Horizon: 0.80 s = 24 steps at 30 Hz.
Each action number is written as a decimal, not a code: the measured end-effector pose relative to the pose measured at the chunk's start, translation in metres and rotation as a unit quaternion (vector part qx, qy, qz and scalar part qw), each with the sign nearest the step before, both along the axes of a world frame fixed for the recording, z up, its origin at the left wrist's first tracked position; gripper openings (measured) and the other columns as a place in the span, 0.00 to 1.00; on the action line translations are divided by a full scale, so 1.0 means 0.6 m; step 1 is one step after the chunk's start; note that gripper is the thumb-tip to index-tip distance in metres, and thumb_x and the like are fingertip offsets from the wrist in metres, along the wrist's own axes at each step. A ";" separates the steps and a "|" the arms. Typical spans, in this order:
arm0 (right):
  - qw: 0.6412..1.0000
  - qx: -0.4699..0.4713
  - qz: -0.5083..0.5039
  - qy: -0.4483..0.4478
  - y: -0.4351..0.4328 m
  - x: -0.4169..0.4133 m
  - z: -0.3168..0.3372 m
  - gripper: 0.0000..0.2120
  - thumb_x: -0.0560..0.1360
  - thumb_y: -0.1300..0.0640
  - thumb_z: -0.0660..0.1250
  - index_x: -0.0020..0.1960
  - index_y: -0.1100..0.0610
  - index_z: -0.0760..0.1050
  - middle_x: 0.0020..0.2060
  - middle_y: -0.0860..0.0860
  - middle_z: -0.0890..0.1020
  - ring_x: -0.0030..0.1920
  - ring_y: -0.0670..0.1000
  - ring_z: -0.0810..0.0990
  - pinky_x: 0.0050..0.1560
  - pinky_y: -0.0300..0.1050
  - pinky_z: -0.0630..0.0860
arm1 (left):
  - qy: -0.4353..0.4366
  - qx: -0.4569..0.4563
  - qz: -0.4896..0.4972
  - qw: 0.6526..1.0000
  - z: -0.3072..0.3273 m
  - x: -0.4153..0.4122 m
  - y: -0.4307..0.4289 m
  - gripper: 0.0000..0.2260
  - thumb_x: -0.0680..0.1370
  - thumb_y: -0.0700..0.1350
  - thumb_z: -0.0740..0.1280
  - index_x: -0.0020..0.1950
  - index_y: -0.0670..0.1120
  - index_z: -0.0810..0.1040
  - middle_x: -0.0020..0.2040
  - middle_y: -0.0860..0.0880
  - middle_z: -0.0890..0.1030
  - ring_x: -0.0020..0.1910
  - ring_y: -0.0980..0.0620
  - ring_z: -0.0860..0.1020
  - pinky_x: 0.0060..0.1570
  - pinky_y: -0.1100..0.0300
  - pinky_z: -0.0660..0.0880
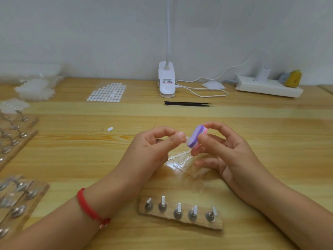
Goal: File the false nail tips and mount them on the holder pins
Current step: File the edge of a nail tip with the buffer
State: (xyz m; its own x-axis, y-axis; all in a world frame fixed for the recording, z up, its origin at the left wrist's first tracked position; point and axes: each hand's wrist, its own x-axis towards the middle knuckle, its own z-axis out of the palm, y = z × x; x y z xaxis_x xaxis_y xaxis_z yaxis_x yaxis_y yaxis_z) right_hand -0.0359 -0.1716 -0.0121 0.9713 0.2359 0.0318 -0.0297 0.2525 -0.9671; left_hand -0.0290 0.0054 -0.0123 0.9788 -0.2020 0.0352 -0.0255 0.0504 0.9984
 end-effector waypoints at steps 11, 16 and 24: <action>0.999 -0.038 0.022 -0.020 0.006 -0.005 0.003 0.15 0.61 0.56 0.80 0.46 0.51 0.82 0.38 0.57 0.85 0.35 0.53 0.83 0.34 0.42 0.80 | 0.006 0.001 0.014 1.000 0.009 -0.005 -0.003 0.08 0.69 0.54 0.68 0.37 0.51 0.81 0.21 0.56 0.61 0.22 0.55 0.54 0.22 0.64 0.52; 1.000 -0.022 -0.002 -0.009 0.003 -0.004 0.001 0.17 0.60 0.54 0.80 0.49 0.51 0.84 0.39 0.58 0.85 0.36 0.51 0.83 0.34 0.40 0.80 | 0.006 0.014 0.012 1.000 0.008 -0.007 -0.002 0.07 0.70 0.52 0.68 0.37 0.49 0.80 0.21 0.57 0.62 0.21 0.56 0.55 0.21 0.67 0.54; 0.999 -0.039 0.017 -0.007 0.005 -0.005 0.004 0.15 0.62 0.57 0.79 0.49 0.53 0.83 0.40 0.59 0.85 0.37 0.53 0.84 0.34 0.41 0.80 | 0.011 -0.001 0.038 0.999 0.010 -0.008 -0.004 0.07 0.70 0.52 0.69 0.38 0.49 0.81 0.21 0.56 0.62 0.21 0.57 0.56 0.21 0.68 0.56</action>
